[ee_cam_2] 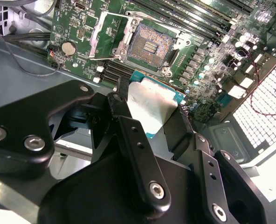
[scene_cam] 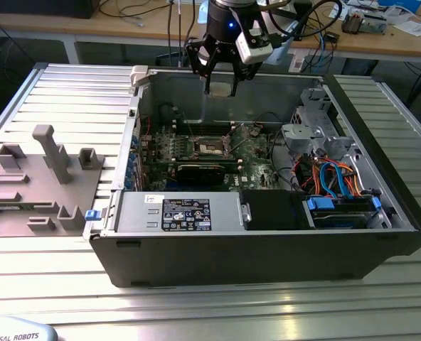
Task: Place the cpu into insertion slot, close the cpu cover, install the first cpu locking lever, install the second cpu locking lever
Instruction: 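Place the cpu into insertion slot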
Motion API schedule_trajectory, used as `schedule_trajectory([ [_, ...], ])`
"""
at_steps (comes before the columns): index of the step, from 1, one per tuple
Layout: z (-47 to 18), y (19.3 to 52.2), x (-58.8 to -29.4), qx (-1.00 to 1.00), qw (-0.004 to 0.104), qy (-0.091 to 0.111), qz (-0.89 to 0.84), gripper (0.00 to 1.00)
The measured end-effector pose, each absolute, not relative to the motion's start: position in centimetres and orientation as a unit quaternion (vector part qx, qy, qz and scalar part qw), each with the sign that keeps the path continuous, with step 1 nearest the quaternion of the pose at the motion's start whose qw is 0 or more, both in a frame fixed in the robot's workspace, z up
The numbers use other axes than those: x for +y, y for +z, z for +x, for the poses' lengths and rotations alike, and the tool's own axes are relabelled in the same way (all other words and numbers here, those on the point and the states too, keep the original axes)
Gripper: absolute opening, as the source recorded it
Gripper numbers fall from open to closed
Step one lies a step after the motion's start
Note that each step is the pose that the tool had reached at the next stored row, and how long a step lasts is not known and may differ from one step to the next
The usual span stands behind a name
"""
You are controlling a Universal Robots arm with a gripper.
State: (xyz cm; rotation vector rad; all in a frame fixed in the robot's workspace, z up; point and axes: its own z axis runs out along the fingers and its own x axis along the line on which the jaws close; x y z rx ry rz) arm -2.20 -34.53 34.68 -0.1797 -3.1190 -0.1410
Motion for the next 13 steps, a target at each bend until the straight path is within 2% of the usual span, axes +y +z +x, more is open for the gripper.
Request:
schedule_trajectory([
  [13,-2.2,34.66,-34.53,-0.996,0.006,-0.045,-0.077,0.54],
])
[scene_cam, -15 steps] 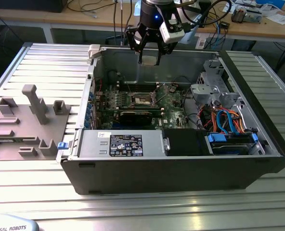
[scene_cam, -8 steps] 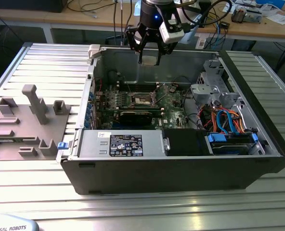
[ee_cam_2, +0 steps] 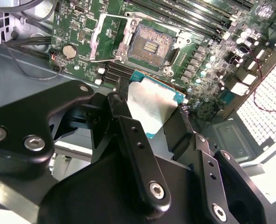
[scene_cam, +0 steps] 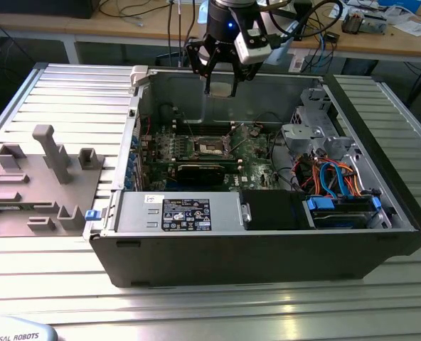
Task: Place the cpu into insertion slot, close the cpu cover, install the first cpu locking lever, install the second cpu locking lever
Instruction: 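Place the cpu into insertion slot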
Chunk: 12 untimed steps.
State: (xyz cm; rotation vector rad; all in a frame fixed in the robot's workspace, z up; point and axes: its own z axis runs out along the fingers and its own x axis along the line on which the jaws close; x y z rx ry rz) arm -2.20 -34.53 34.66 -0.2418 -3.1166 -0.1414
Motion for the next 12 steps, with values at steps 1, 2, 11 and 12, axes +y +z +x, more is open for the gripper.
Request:
schedule_trajectory([
  [1,-2.2,34.66,-34.53,-0.996,0.006,-0.045,-0.08,0.54],
  [2,-2.2,34.66,-34.53,-0.996,0.006,-0.045,-0.081,0.54],
  [11,-2.2,34.64,-34.53,-0.995,0.006,-0.045,-0.091,0.54],
  [12,-2.2,34.64,-34.53,-0.995,0.006,-0.045,-0.092,0.54],
])
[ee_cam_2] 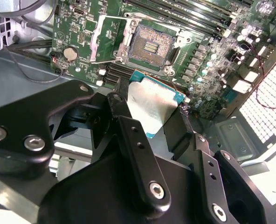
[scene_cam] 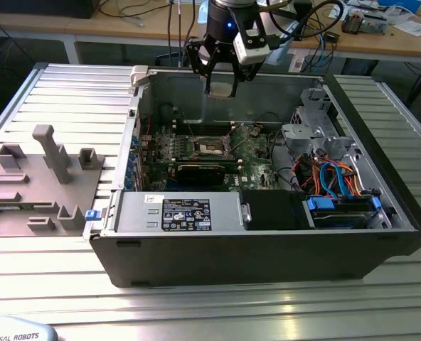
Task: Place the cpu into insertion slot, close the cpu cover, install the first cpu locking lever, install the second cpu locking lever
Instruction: 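Place the cpu into insertion slot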
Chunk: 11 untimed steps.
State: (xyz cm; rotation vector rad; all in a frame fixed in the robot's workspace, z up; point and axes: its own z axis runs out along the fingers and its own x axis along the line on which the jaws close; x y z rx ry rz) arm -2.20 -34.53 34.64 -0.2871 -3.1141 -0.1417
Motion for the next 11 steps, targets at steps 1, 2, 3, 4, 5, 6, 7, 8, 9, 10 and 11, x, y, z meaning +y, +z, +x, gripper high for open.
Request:
schedule_trajectory([
  [1,-2.2,34.64,-34.53,-0.995,0.005,-0.045,-0.093,0.54],
  [2,-2.2,34.63,-34.53,-0.995,0.005,-0.045,-0.094,0.54],
  [3,-2.2,34.63,-34.53,-0.994,0.005,-0.045,-0.095,0.54],
  [4,-2.2,34.63,-34.53,-0.994,0.005,-0.045,-0.096,0.54],
  [5,-2.2,34.63,-34.53,-0.994,0.005,-0.045,-0.096,0.54],
  [6,-2.2,34.63,-34.53,-0.994,0.005,-0.045,-0.097,0.54],
  [7,-2.2,34.63,-34.53,-0.994,0.005,-0.045,-0.097,0.54],
  [8,-2.2,34.63,-34.53,-0.994,0.005,-0.045,-0.098,0.54],
  [9,-2.2,34.63,-34.53,-0.994,0.005,-0.045,-0.098,0.54],
  [10,-2.2,34.63,-34.53,-0.994,0.005,-0.045,-0.099,0.54],
  [11,-2.2,34.62,-34.53,-0.994,0.005,-0.045,-0.099,0.54],
])
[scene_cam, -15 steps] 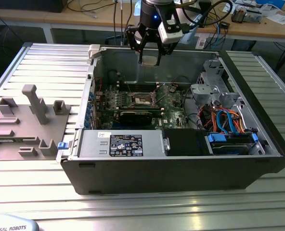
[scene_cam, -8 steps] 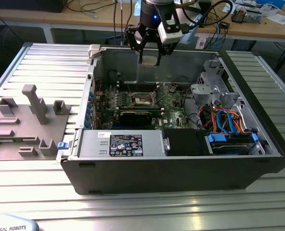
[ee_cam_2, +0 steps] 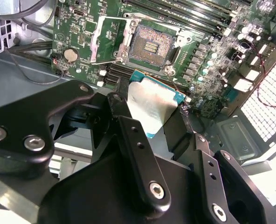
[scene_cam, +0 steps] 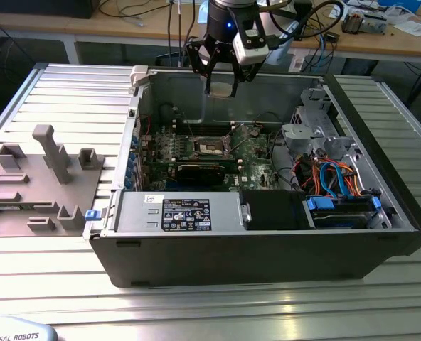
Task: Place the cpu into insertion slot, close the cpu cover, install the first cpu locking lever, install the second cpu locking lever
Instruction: 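Place the cpu into insertion slot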
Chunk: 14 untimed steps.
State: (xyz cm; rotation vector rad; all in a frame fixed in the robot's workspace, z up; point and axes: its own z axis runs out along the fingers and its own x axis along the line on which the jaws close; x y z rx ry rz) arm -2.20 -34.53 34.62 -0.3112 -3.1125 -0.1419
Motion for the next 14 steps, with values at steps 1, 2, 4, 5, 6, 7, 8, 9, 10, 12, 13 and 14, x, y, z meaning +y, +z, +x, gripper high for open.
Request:
schedule_trajectory([
  [1,-2.2,34.62,-34.53,-0.994,0.005,-0.045,-0.1,0.54],
  [2,-2.2,34.62,-34.53,-0.994,0.005,-0.045,-0.1,0.54],
  [4,-2.2,34.62,-34.53,-0.994,0.005,-0.045,-0.101,0.54],
  [5,-2.2,34.62,-34.53,-0.994,0.005,-0.045,-0.101,0.54],
  [6,-2.2,34.61,-34.53,-0.994,0.005,-0.045,-0.102,0.54],
  [7,-2.2,34.61,-34.53,-0.994,0.005,-0.045,-0.102,0.54],
  [8,-2.2,34.61,-34.53,-0.994,0.005,-0.045,-0.102,0.54],
  [9,-2.2,34.61,-34.53,-0.994,0.005,-0.045,-0.103,0.54],
  [10,-2.2,34.61,-34.53,-0.994,0.005,-0.045,-0.103,0.54],
  [12,-2.2,34.61,-34.53,-0.994,0.005,-0.045,-0.103,0.54],
  [13,-2.2,34.61,-34.53,-0.994,0.005,-0.045,-0.104,0.54],
  [14,-2.2,34.61,-34.53,-0.994,0.005,-0.045,-0.104,0.54],
])
